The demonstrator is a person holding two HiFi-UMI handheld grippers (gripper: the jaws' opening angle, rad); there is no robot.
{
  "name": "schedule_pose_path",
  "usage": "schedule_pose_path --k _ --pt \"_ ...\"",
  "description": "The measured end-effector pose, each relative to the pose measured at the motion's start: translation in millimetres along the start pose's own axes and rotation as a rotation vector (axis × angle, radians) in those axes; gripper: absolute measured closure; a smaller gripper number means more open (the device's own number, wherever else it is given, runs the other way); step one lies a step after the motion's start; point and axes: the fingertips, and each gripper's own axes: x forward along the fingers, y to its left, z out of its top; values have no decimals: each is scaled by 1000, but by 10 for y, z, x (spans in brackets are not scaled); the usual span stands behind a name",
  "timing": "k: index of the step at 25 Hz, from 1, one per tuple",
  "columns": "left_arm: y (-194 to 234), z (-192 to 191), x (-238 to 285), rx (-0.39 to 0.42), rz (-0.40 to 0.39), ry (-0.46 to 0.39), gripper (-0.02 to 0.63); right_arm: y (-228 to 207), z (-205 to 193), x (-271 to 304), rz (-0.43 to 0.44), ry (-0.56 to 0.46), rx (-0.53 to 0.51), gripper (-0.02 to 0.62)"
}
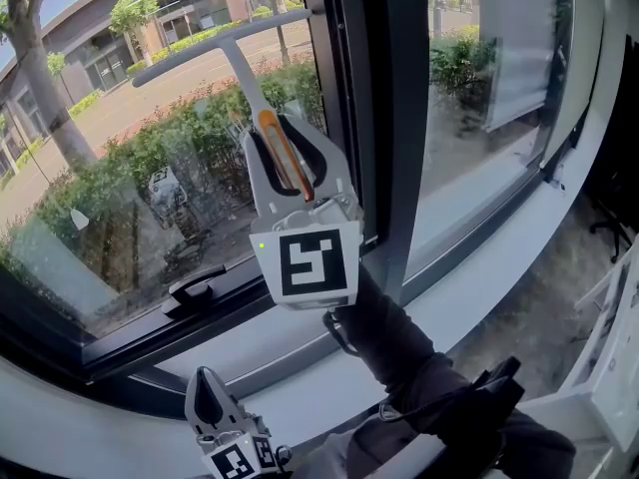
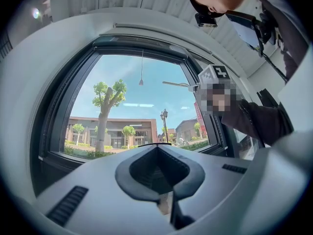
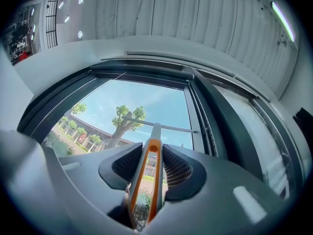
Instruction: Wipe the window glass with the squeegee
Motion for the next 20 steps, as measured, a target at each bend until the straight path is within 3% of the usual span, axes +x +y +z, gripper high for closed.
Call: schedule_pose_path --k 20 --pt "0 -39 -35 6 -29 13 606 70 -238 -209 -2 42 -2 465"
